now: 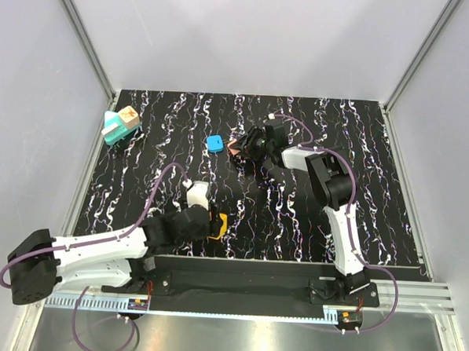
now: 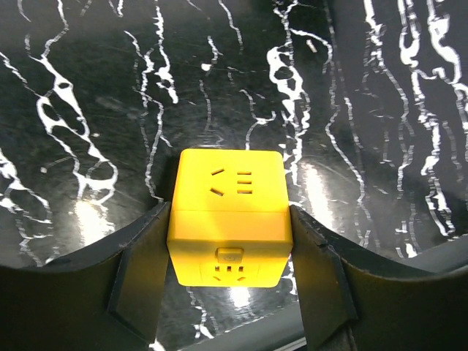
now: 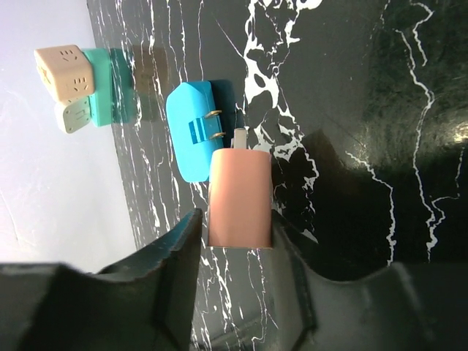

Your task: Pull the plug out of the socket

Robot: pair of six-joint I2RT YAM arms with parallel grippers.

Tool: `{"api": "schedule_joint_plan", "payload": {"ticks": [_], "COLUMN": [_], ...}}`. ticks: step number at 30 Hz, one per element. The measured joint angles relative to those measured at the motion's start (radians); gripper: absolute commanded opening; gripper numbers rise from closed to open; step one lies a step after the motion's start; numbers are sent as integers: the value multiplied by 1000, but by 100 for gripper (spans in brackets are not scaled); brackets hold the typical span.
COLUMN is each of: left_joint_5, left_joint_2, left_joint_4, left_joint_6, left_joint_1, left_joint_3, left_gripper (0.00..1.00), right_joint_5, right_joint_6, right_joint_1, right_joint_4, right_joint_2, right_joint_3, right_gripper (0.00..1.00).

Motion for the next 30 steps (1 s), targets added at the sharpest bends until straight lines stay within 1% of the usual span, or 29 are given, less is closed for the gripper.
{"api": "schedule_joint_plan", "payload": {"ticks": [1, 4, 5, 7, 9, 10, 12, 16, 21, 24, 25, 27, 30], "left_joint_5": [-6, -18, -19, -19, -23, -24, -27, -31, -64, -93, -100, -109, -122], "left_joint_2": [-5, -18, -20, -20, -18, -16, -6, 7, -11, -80, -111, -175, -266], "left_joint_4": [7, 9, 2, -26, -53, -61, -80, -108, -179, -233, -250, -282, -328], "left_joint_6": [-11, -40, -50, -69, -86, -90, -100, -109, -109, -103, -101, -93, -74], "left_joint_1": [-10, -32, -41, -63, -86, -95, -107, -113, -113, -112, -108, -94, -60], "left_joint_3": [-7, -18, -18, -18, -19, -19, -19, -17, 24, 57, 65, 83, 107], "left_gripper": [65, 68, 69, 70, 73, 77, 79, 79, 82, 84, 84, 84, 88], "right_joint_5": [0, -4, -7, -16, -26, -31, -40, -46, -19, 2, 6, 19, 63], "right_joint_6": [2, 12, 15, 23, 27, 28, 30, 11, -84, -166, -193, -245, -316], "right_joint_1": [0, 1, 2, 2, 3, 3, 3, 5, 6, 6, 6, 6, 7], "right_joint_4": [2, 4, 9, 21, 28, 32, 35, 10, -127, -221, -246, -299, -372], "right_joint_2": [0, 0, 0, 0, 0, 0, 0, -9, -55, -79, -87, -95, -119], "right_joint_3": [-1, 0, 0, 1, 4, 5, 8, 14, 19, 31, 32, 47, 54], "right_gripper": [53, 63, 67, 73, 79, 81, 87, 89, 92, 93, 96, 96, 96]}}
